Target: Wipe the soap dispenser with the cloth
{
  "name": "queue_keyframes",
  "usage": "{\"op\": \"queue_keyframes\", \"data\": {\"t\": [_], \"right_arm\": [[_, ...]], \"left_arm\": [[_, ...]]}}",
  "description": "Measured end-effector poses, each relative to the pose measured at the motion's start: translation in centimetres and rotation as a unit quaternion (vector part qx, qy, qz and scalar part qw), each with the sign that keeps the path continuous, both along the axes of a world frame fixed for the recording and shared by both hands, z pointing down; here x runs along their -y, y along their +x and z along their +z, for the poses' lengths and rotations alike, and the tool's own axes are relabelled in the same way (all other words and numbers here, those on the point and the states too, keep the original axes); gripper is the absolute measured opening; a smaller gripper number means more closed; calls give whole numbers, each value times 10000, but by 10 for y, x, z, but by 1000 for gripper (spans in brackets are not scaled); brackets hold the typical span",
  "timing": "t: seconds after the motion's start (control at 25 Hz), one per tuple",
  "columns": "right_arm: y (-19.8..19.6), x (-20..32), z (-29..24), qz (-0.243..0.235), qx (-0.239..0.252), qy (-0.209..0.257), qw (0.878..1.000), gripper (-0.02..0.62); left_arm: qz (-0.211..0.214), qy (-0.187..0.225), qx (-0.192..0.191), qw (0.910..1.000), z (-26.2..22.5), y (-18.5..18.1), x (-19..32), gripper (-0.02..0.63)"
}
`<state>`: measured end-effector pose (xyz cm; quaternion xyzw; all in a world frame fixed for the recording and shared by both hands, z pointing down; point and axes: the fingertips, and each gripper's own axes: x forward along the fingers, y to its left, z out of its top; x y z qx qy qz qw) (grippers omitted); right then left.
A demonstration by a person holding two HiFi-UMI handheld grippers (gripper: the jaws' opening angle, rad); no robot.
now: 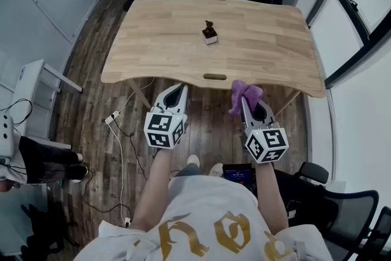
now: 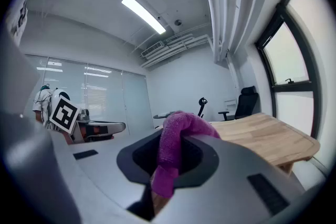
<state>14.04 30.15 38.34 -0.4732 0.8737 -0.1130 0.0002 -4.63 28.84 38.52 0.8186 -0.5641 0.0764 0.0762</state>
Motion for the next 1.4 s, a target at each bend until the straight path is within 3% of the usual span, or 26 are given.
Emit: {"op": "queue_keyframes", "data": {"t": [0.92, 1.16, 1.4], "right_arm": [[12, 22, 15, -3, 239, -243, 9994, 41], [5, 75, 30, 32, 235, -398, 9989, 40], [-7, 170, 50, 85, 174, -621, 9979, 40]], "left_arm": [[-36, -114, -111, 9999, 13, -1, 27, 9], [4, -199, -174, 9997, 30, -7, 82, 9], [42, -309, -271, 9991, 47, -20, 183, 9]]}}
